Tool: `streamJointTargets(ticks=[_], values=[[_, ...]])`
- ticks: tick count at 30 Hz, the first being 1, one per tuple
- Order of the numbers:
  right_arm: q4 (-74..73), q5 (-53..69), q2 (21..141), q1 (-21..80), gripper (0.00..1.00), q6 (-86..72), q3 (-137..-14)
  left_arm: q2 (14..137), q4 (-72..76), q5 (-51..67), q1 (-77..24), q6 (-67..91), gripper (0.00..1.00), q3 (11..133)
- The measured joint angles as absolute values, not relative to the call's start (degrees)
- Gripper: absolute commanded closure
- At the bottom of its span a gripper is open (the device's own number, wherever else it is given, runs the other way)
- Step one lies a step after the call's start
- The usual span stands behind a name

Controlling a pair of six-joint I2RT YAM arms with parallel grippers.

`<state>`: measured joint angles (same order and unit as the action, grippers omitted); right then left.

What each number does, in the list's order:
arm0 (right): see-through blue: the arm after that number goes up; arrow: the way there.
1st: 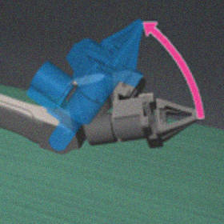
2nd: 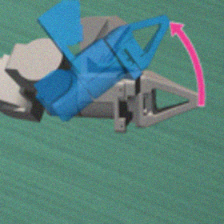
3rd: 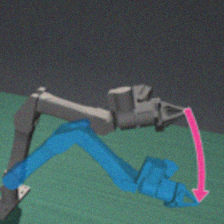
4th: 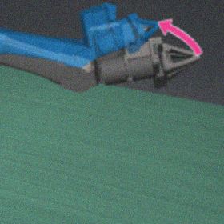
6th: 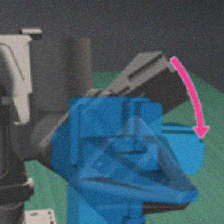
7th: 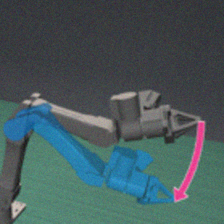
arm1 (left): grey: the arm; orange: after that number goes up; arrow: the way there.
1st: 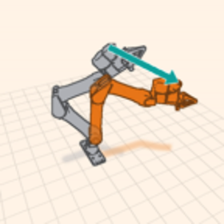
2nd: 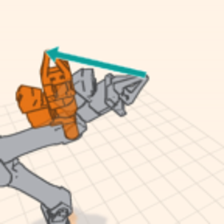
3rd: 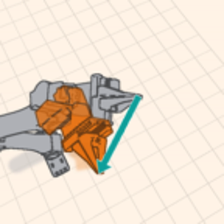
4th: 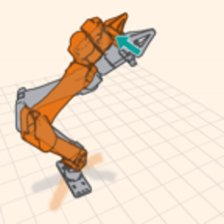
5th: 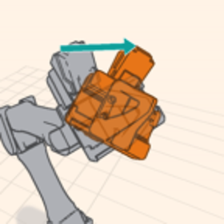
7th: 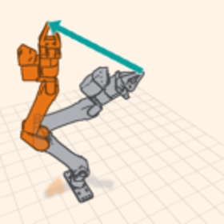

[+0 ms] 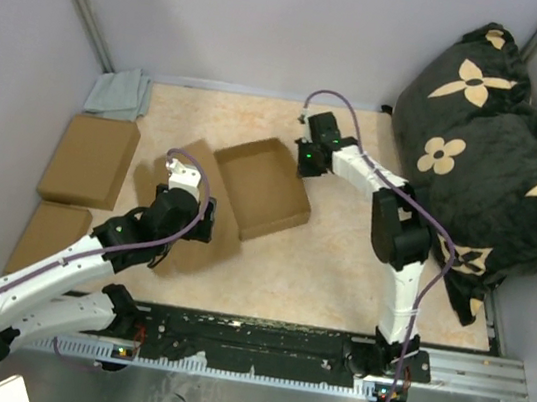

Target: Fold the paper box

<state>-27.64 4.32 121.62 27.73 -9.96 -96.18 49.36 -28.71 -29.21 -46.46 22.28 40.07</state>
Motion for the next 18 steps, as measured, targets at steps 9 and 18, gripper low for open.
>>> streamJointTargets(ticks=[9, 18], values=[[-24.1, 5.98, 106.98, 20.47, 0.89, -20.84, -75.53, 49.32, -28.58, -29.19, -46.26, 22.26, 0.15, 40.07], [-21.87, 12.67, 92.16, 48.07, 0.61, -31.16, -60.34, 49.32, -28.42, -29.36, -45.58, 22.26, 0.15, 40.07]])
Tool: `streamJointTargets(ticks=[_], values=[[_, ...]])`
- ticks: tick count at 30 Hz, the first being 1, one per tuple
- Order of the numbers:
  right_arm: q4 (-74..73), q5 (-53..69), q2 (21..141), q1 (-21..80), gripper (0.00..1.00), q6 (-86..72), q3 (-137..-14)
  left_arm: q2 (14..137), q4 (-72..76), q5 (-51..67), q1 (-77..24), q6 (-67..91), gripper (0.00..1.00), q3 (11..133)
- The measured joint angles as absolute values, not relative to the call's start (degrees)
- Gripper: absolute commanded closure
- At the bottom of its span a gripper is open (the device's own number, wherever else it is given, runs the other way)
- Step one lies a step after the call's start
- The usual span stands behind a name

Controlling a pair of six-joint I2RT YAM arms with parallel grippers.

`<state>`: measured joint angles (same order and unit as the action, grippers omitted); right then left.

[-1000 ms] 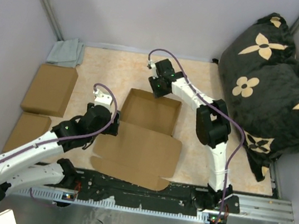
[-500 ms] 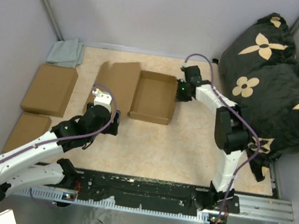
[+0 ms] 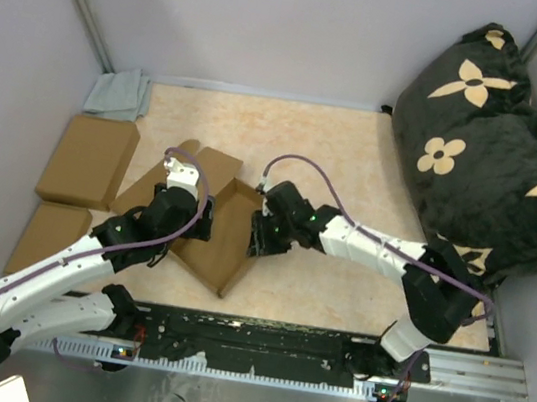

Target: Fold the paper box

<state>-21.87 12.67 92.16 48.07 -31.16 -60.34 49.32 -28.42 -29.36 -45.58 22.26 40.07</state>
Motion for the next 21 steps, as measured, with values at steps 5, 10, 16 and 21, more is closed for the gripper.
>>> streamJointTargets(ticks=[5, 10, 16, 21], values=[[-20.12, 14.06, 85.17, 53.49, 0.57, -38.0, -55.2, 49.32, -28.34, -29.43, -45.45, 22.26, 0.15, 40.07], [-22.59, 8.1, 78.32, 52.71, 0.51, -37.87, -55.37, 48.77, -28.38, -30.0, -45.21, 22.63, 0.15, 40.07], [-26.26, 0.93, 76.84, 48.42, 0.41, -27.05, -66.26, 45.25, -28.25, -31.46, -44.84, 23.27, 0.15, 40.03], [-26.3, 0.58, 85.41, 38.26, 0.43, -18.0, -76.38, 44.31, -28.16, -31.86, -44.53, 23.59, 0.15, 39.92]])
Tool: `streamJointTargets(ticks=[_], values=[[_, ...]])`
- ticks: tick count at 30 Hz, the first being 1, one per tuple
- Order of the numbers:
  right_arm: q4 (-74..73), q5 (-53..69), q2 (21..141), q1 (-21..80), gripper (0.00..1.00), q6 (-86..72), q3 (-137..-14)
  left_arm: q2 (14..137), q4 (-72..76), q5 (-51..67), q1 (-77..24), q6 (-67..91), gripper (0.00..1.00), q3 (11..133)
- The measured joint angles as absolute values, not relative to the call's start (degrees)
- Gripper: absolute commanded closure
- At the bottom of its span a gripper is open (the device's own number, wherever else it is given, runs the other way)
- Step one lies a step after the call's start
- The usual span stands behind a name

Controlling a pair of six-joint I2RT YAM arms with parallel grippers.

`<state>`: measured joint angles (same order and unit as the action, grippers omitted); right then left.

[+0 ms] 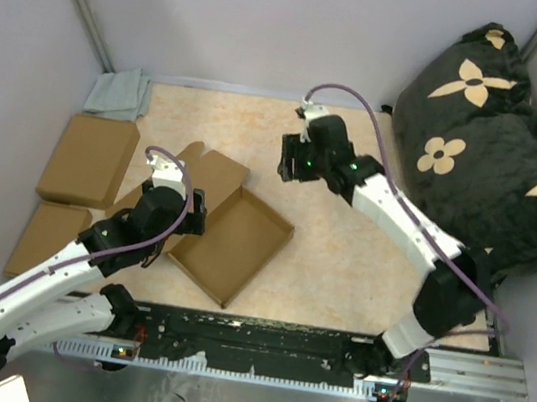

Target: Fold the paper box

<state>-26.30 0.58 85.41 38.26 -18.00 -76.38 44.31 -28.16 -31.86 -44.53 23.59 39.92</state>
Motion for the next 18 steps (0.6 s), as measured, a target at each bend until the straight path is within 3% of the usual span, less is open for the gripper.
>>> streamJointTargets(ticks=[7, 18], values=[[-27.66, 4.43, 104.79, 37.01, 0.45, -7.84, -86.35, 44.4, -28.23, -32.05, -44.34, 23.81, 0.15, 39.9], [-32.16, 11.05, 110.91, 38.76, 0.45, -1.76, -91.13, 45.25, -28.21, -32.12, -43.62, 23.99, 0.15, 39.9]])
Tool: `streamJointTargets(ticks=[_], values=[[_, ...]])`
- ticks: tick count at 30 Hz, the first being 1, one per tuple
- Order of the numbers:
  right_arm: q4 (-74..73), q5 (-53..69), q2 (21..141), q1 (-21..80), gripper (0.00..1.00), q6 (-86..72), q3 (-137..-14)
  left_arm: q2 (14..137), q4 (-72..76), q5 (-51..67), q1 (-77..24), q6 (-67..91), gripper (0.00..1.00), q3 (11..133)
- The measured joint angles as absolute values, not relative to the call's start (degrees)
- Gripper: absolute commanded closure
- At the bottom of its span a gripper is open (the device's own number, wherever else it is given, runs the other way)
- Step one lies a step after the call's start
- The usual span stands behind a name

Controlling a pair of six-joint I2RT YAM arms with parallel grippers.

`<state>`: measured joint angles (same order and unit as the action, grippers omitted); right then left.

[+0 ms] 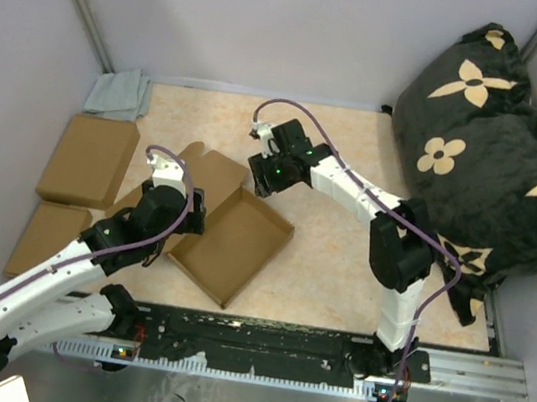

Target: Fold the paper box

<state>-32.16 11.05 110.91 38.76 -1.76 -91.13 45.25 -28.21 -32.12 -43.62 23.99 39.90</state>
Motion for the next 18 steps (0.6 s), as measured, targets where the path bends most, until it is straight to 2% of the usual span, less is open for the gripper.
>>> streamJointTargets(ticks=[9, 11, 14, 18], values=[[-32.56, 10.9, 116.07, 40.91, 0.49, -1.04, -92.62, 45.39, -27.86, -31.97, -42.89, 23.97, 0.15, 39.72], [-32.49, 10.68, 116.6, 40.88, 0.57, -1.15, -92.6, 45.63, -27.79, -31.83, -42.72, 23.97, 0.16, 39.59], [-31.88, 9.98, 116.68, 40.88, 0.75, -1.85, -91.92, 46.39, -27.64, -31.44, -42.26, 23.97, 0.16, 39.57], [-30.11, 7.51, 116.53, 40.71, 0.89, -4.29, -89.17, 47.13, -27.22, -30.72, -41.63, 23.94, 0.16, 39.55]])
